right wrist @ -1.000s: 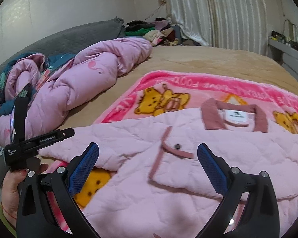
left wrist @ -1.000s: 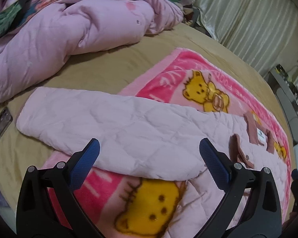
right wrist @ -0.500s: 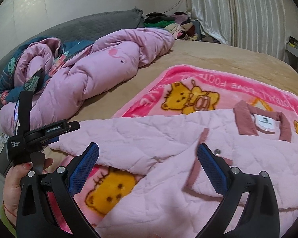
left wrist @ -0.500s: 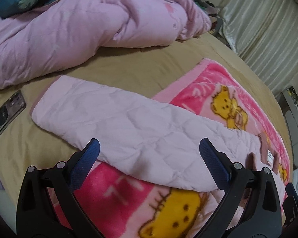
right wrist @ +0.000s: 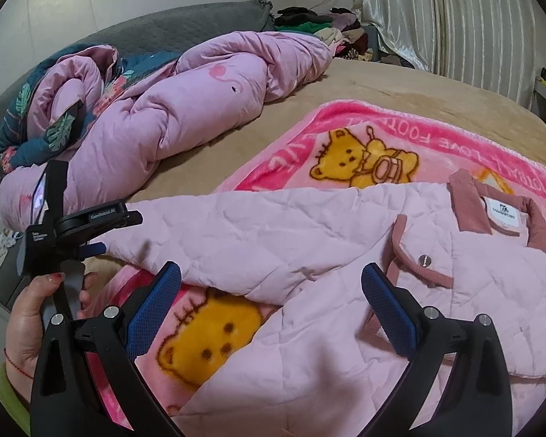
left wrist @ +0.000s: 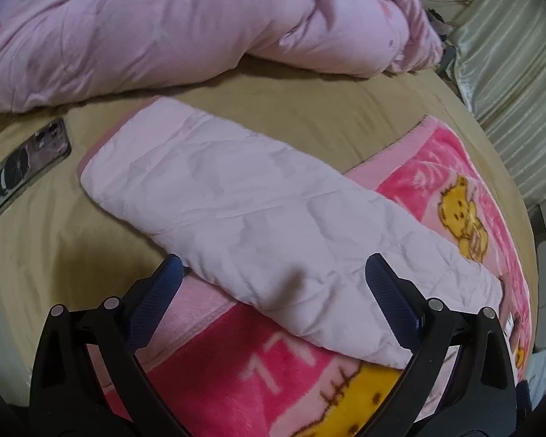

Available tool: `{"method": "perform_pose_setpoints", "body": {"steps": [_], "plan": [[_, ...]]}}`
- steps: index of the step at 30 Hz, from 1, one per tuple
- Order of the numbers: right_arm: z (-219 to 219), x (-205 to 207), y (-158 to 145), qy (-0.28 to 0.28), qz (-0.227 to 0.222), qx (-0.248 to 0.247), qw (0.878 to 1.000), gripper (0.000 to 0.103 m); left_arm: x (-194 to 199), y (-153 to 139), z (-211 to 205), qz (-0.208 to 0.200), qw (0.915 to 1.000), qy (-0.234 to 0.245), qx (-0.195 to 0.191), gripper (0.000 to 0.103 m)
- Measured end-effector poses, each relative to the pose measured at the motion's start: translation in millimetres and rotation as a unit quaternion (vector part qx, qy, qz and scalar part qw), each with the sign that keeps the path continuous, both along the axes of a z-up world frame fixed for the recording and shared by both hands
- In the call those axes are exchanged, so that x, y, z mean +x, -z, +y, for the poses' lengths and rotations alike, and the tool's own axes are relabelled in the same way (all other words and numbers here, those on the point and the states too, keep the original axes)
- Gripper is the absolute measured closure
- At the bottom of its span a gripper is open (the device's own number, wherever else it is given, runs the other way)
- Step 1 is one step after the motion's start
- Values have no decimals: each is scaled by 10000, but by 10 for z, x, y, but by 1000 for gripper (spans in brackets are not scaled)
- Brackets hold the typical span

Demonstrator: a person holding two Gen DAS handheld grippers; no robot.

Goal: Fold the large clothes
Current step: 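Grasp the sleeve cuff with the left tool and lift it up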

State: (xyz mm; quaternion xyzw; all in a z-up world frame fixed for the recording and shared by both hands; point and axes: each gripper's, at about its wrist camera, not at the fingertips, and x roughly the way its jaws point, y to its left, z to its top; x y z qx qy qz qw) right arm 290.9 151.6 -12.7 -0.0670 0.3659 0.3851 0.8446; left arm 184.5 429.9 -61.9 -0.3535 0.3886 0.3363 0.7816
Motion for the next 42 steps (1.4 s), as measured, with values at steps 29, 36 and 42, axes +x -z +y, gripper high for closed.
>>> {"method": "perform_pose_setpoints", "body": {"steps": [29,36,42], "plan": [[-612,186,111,552,388,319,9972,4,-246,426,524,-1092,9895,-874,-367,62],[-832,217,114,743,411,400,9956,4,-186,-67,329,-1506,9875,-453,84,81],[-1059,232,90,869,359,435,9946,4,-9,-571,-55,-1867,9808,132,546,83]]}}
